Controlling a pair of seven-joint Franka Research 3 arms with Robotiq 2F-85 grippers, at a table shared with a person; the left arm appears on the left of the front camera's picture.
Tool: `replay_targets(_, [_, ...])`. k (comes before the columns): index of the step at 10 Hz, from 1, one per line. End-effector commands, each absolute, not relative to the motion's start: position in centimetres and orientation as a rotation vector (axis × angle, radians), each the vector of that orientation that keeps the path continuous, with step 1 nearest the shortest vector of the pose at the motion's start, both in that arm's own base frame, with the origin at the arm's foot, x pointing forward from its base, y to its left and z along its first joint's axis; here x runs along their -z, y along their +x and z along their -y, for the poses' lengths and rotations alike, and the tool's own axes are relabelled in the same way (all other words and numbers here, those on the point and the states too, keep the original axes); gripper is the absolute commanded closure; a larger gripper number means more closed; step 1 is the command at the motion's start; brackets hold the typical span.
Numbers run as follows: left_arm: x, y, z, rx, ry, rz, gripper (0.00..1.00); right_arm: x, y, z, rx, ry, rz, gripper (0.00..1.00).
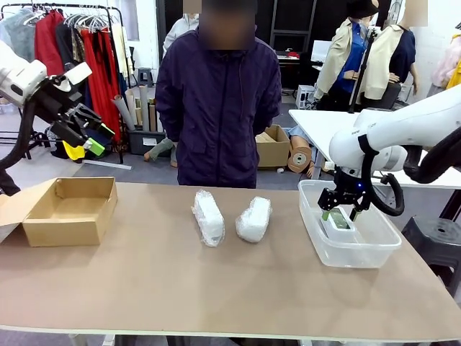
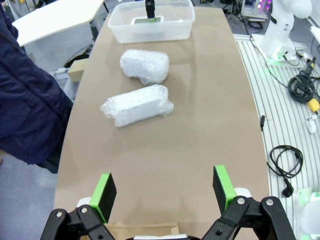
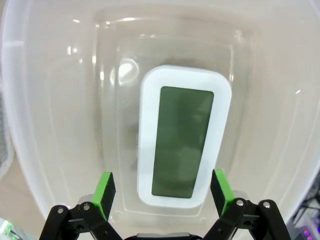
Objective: Separate and place wrapped and unwrapped clocks.
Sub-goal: Pick up the Digital clock indicated by the person.
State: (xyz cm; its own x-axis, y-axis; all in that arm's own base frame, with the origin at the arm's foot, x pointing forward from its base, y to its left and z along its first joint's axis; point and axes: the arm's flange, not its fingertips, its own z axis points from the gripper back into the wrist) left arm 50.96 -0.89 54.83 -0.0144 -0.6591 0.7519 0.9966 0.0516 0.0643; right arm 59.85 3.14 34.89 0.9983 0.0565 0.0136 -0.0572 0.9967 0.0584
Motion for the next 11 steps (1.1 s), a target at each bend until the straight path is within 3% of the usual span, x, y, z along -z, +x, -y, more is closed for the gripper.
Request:
replay_targets(1, [-54.9, 50.9, 0.9, 1.446, -0.6, 0.732, 0.0, -38.8, 59.1, -3.1, -0.198, 0.035, 0.029, 0.0])
replay_targets(3, [-54.9, 50.9, 0.9, 1.446, -0.6, 0.732, 0.0, -42.7, 59.0, -3.1, -0.3, -0.022, 0.054, 0.0])
replay_targets(5, [-54.9, 50.9, 0.9, 1.446, -0.6, 0.732, 0.0, -46.3, 58.8, -2.5, -0.429, 0.058, 0.062, 0.0])
replay_targets(7, [-54.9, 50.9, 0.9, 1.446, -0.6, 0.732, 0.0, -48.5, 57.9, -2.1, -0.738, 0.184, 0.001, 0.0])
replay_targets(11, [-54.9, 50.9, 0.9, 1.446, -0.6, 0.732, 0.0, -53.9, 56.7, -2.3, -1.299, 0.344, 0.181, 0.0])
